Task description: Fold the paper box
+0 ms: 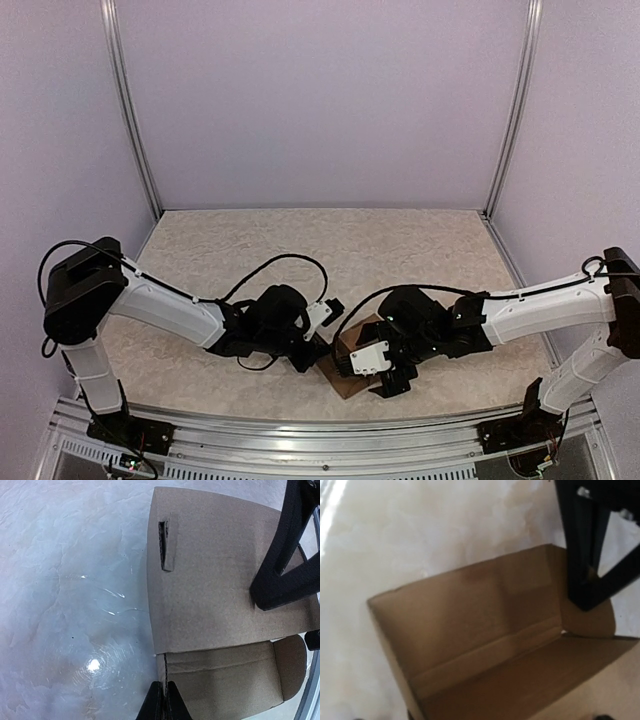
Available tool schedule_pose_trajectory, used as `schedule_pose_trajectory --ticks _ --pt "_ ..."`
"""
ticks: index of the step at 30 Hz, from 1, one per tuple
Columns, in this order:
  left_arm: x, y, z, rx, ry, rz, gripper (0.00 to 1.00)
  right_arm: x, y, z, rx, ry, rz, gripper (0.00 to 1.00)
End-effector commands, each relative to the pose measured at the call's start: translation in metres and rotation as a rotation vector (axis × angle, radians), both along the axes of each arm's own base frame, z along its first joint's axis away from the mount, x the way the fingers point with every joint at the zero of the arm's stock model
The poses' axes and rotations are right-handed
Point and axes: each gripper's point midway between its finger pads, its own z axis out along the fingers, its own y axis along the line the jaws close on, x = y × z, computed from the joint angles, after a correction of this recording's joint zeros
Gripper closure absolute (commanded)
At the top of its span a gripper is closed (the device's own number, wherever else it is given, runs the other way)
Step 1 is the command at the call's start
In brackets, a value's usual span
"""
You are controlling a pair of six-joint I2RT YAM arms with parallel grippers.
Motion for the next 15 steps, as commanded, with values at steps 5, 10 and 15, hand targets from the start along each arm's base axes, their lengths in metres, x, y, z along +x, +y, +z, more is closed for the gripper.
schedule_pose_trajectory --ticks 5,10,15 --pt "0.003 -0.014 0.033 -0.044 -0.103 0.048 0.97 -0.003 -0.012 -0.013 -0.041 0.055 -0.052 0.06" --pt "0.006 -0.012 0.038 -0.051 -0.115 0.088 0.97 -0.005 -0.015 -0.014 -0.051 0.062 -0.031 0.11" --pt "0.009 -0.017 0.044 -0.046 -0.090 0.105 0.97 -0.014 -0.021 -0.018 -0.064 0.078 0.012 0.08"
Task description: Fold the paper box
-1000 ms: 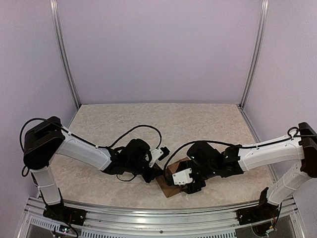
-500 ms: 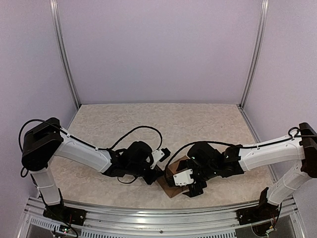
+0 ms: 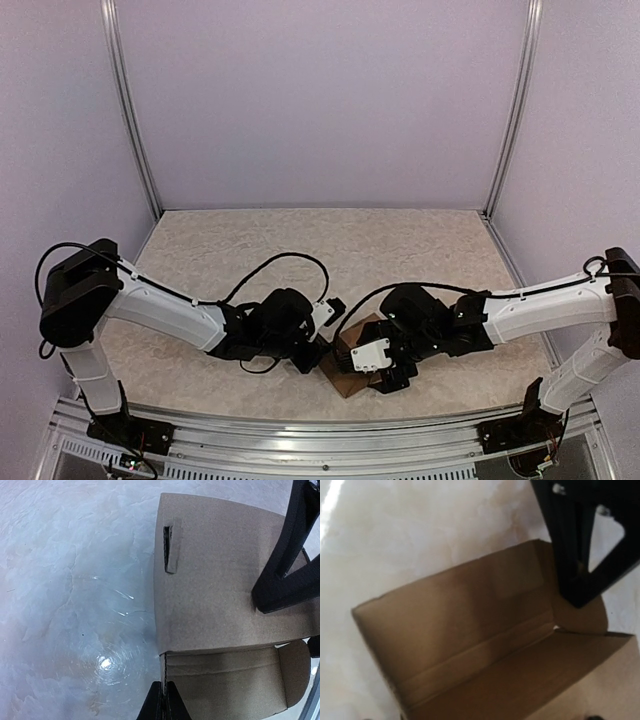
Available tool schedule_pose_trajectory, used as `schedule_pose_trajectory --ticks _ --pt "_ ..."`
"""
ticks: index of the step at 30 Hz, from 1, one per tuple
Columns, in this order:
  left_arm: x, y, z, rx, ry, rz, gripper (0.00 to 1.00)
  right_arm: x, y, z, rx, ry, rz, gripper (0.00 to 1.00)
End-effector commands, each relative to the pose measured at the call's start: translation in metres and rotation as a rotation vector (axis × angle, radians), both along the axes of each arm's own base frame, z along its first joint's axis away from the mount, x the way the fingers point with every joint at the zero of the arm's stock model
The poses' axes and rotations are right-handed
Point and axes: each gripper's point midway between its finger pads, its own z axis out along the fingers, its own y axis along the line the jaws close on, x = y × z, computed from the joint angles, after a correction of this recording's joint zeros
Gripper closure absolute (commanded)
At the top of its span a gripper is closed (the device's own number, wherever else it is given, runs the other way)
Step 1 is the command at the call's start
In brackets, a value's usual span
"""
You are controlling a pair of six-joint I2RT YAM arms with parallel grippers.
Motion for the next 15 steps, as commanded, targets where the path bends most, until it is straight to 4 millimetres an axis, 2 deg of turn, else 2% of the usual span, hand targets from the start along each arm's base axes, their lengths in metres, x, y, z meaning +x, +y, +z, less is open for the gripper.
schedule_pose_trajectory --ticks 1,4,15 --pt "0.009 -0.019 0.040 -0.088 -0.024 0.029 0.97 -0.021 -0.022 -0.022 -0.083 0.083 0.045 0.07" --pt "0.010 -0.022 0.040 -0.081 -0.016 0.027 0.97 -0.022 -0.023 -0.021 -0.086 0.077 0.064 0.06" --pt "0.004 -0.016 0.019 -0.081 -0.075 -0.035 0.97 -0.018 -0.026 -0.021 -0.092 0.102 0.054 0.08"
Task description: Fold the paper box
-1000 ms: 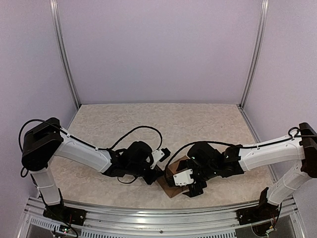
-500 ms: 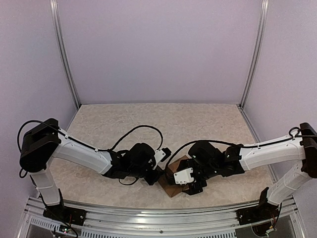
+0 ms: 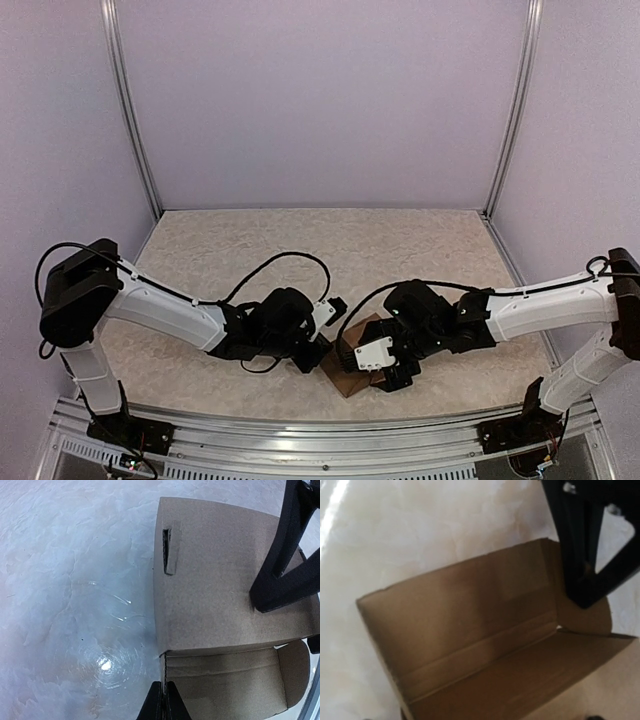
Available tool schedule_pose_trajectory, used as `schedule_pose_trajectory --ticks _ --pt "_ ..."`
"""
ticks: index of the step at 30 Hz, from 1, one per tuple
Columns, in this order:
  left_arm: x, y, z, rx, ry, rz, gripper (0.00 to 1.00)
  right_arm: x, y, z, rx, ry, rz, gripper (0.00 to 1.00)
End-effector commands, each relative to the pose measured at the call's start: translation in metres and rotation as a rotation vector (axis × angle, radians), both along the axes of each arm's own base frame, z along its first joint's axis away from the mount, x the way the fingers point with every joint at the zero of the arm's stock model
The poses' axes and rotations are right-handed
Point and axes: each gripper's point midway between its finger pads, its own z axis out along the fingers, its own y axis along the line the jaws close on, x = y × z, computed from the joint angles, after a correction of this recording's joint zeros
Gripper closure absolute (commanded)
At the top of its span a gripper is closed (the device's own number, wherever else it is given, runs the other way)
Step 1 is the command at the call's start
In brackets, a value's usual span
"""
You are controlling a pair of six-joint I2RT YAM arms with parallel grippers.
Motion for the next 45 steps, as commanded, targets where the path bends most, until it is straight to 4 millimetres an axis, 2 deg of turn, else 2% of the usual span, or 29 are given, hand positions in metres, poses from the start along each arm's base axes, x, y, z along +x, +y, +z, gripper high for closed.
schedule_pose_trajectory --ticks 1,9,15,24,33,45 --pt "0.003 -0.012 0.011 -0.079 -0.083 -0.043 0.97 -0.018 -0.022 -0.024 -0.101 0.094 0.027 0.09" --pt "0.005 -0.006 0.002 -0.072 -0.133 -0.046 0.97 -0.020 -0.027 -0.025 -0.121 0.087 0.055 0.07" --pt "0.002 0.005 -0.019 -0.050 -0.108 -0.022 0.97 -0.016 -0.026 -0.024 -0.117 0.084 0.034 0.06" --pt "0.003 0.006 -0.020 -0.058 -0.094 -0.001 0.97 -0.011 -0.025 -0.024 -0.109 0.087 0.009 0.06" --pt "0.009 -0.005 -0.002 -0.043 -0.092 0.000 0.97 -0.006 -0.020 -0.026 -0.107 0.095 -0.017 0.07" --pt "0.010 -0.007 0.000 -0.031 -0.075 0.008 0.97 0.001 -0.017 -0.029 -0.118 0.097 -0.056 0.19"
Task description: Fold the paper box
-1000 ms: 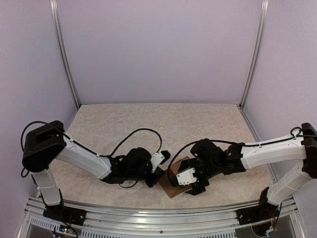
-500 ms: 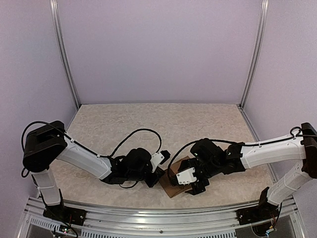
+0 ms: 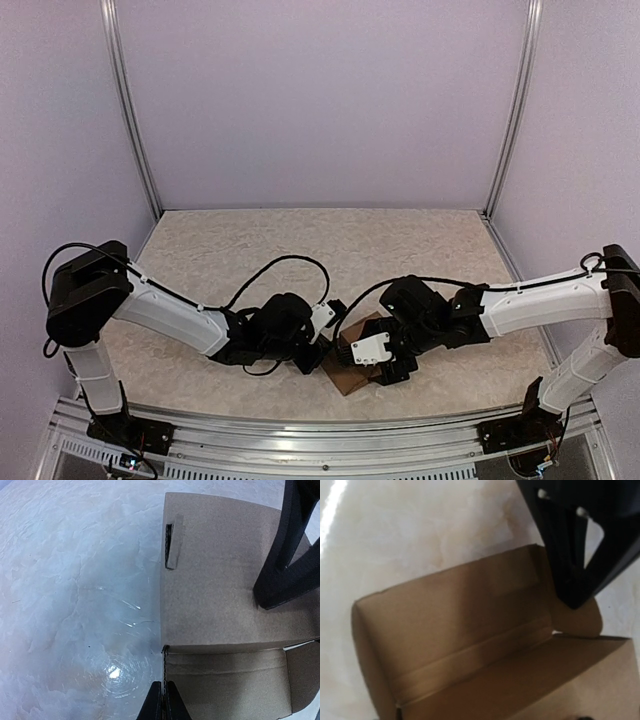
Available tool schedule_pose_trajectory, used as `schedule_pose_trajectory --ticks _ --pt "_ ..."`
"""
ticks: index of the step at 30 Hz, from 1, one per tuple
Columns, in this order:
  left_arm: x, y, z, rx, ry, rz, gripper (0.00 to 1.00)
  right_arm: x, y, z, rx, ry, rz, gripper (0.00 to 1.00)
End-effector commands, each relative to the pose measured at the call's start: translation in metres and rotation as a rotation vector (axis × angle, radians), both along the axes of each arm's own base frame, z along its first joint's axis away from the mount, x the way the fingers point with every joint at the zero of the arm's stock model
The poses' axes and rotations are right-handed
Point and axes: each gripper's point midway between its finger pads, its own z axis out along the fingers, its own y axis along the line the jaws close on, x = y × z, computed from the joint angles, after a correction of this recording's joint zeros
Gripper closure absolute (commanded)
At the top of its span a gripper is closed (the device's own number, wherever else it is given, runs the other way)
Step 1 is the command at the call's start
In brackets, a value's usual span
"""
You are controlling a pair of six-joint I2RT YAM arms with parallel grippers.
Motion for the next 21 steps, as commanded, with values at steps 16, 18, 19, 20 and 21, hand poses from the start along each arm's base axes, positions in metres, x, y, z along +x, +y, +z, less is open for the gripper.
schedule_pose_trajectory --ticks 16,18,19,20,21 --pt "0.006 -0.004 0.005 -0.012 -0.004 0.005 0.97 -0.007 -0.022 -0.027 -0.115 0.076 -0.033 0.22" --pt "0.006 -0.005 0.008 -0.009 -0.003 0.002 0.97 -0.007 -0.022 -0.028 -0.118 0.075 -0.033 0.22" --pt "0.006 -0.006 0.008 -0.006 -0.002 0.000 0.97 -0.007 -0.022 -0.028 -0.121 0.073 -0.032 0.22" --pt "0.006 -0.007 0.011 -0.005 0.001 -0.002 0.97 -0.006 -0.022 -0.028 -0.121 0.069 -0.031 0.22" --pt "0.007 -0.007 0.012 -0.002 0.004 -0.002 0.97 -0.006 -0.023 -0.028 -0.124 0.069 -0.029 0.22"
